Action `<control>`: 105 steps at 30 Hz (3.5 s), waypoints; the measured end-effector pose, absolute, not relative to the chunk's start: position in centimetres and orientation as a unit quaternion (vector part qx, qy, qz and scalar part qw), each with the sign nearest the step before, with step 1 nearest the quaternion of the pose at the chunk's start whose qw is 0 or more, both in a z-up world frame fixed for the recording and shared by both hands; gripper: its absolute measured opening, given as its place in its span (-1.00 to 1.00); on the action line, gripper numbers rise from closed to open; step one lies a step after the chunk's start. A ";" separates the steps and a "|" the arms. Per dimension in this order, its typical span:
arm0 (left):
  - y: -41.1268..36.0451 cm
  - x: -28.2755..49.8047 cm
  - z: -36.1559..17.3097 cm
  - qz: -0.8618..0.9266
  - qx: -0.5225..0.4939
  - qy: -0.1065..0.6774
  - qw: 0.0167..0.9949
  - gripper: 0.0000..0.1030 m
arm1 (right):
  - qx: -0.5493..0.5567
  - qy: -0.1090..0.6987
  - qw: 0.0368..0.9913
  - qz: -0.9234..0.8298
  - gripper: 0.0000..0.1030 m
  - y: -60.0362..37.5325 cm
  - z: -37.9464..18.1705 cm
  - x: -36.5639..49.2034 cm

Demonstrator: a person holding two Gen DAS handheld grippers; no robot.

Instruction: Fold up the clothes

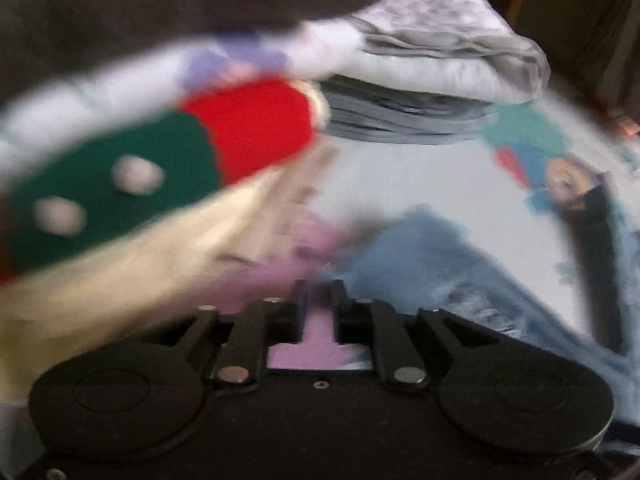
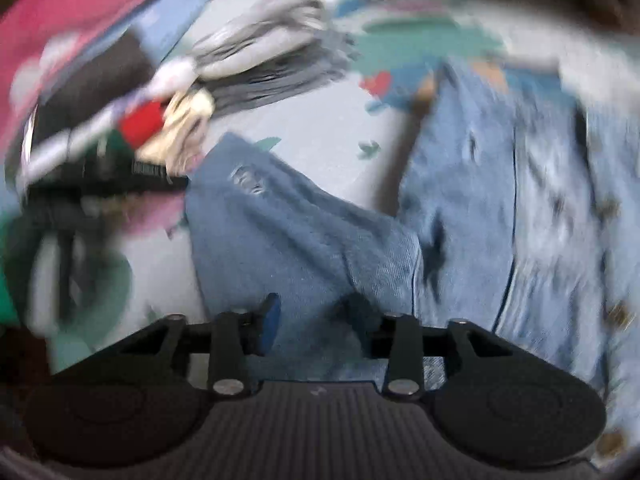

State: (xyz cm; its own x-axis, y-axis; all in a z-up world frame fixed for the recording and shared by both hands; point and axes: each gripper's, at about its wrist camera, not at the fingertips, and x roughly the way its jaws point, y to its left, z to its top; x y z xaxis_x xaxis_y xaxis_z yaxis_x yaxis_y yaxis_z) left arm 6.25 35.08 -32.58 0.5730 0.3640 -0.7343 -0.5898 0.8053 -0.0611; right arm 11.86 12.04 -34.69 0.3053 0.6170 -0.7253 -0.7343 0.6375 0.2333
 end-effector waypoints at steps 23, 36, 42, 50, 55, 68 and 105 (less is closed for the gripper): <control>32.4 12.7 -32.1 0.176 -0.041 0.391 0.903 -0.16 | -0.150 0.348 0.804 0.459 0.17 9.7 -33.3 7.1; 27.5 24.2 -30.8 -0.018 -0.272 0.365 0.890 -0.17 | -0.085 0.370 0.882 0.278 0.17 1.3 -33.5 26.4; 24.8 27.5 -31.7 0.042 -0.078 0.413 0.906 -0.16 | -0.155 0.380 0.846 0.341 0.02 5.8 -35.4 28.0; 24.8 24.2 -27.3 -0.026 -0.125 0.335 0.934 -0.33 | -0.178 0.375 0.848 0.328 -0.03 6.2 -36.8 26.9; 23.7 27.9 -31.8 -0.001 -0.009 0.416 0.909 0.03 | -0.164 0.395 0.848 0.314 -0.01 6.4 -36.5 26.9; 22.1 27.3 -32.6 -0.072 0.025 0.421 0.904 0.01 | -0.140 0.330 0.889 0.286 0.00 2.8 -34.7 23.7; 12.1 34.8 -29.4 -0.146 0.104 0.418 0.891 -0.98 | -0.144 0.366 0.863 0.316 0.09 2.0 -36.1 20.9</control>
State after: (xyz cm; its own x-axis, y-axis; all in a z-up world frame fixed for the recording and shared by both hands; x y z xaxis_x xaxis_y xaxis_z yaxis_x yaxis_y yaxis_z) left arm 34.84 12.08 -29.38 0.6080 -0.1730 -0.7749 0.3469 0.9358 0.0633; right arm 20.85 2.04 -36.09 0.5323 0.4403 -0.7231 -0.6507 0.7591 -0.0168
